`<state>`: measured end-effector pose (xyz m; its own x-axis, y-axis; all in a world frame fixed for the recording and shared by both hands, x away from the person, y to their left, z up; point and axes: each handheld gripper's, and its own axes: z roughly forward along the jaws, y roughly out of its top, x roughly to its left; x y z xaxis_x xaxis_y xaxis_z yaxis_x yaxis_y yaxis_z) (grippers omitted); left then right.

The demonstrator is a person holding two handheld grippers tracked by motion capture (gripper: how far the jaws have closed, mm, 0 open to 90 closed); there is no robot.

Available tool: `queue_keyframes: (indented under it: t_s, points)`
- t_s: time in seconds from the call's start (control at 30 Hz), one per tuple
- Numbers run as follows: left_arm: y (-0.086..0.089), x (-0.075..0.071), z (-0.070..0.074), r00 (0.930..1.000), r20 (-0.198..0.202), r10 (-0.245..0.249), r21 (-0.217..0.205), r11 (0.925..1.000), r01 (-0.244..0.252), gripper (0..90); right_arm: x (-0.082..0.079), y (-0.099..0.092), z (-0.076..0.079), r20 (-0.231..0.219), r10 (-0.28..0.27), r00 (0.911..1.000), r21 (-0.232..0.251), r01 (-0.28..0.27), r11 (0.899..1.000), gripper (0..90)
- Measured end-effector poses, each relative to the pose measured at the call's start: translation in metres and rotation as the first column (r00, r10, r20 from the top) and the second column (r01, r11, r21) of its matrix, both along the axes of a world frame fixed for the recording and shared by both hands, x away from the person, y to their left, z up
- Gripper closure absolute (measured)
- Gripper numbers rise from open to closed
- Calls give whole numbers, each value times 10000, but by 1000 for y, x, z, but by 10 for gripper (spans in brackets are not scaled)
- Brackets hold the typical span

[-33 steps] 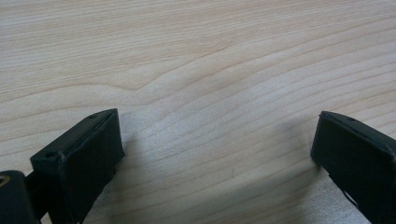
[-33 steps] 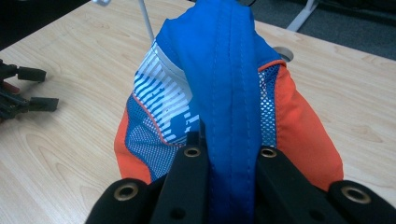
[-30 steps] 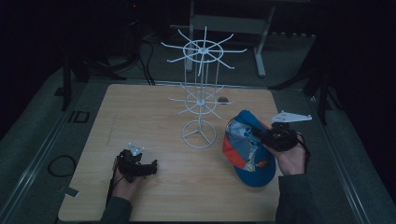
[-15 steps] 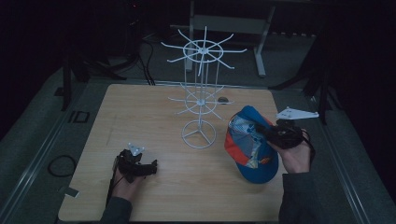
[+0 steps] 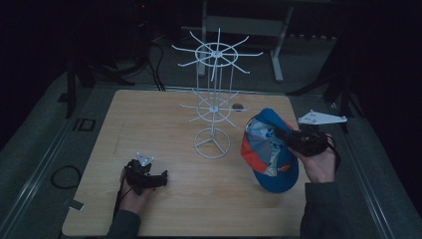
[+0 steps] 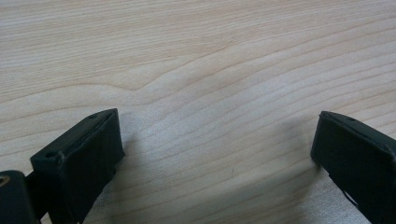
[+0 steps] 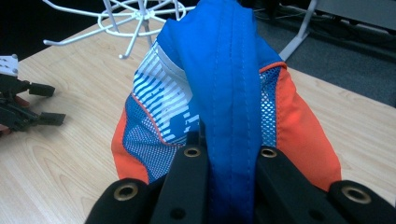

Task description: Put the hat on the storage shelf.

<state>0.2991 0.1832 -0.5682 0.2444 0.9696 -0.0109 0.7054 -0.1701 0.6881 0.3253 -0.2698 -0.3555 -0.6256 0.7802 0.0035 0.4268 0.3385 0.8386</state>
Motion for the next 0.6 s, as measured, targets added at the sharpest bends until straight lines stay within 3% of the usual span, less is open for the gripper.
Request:
queue_keyframes:
  t_s: [0.6]
  points:
    - [0, 0, 0, 10000, 4, 0, -4, 10000, 0, 26, 0, 6, 25, 396, 259, 9989, -306, -247, 9992, 882]
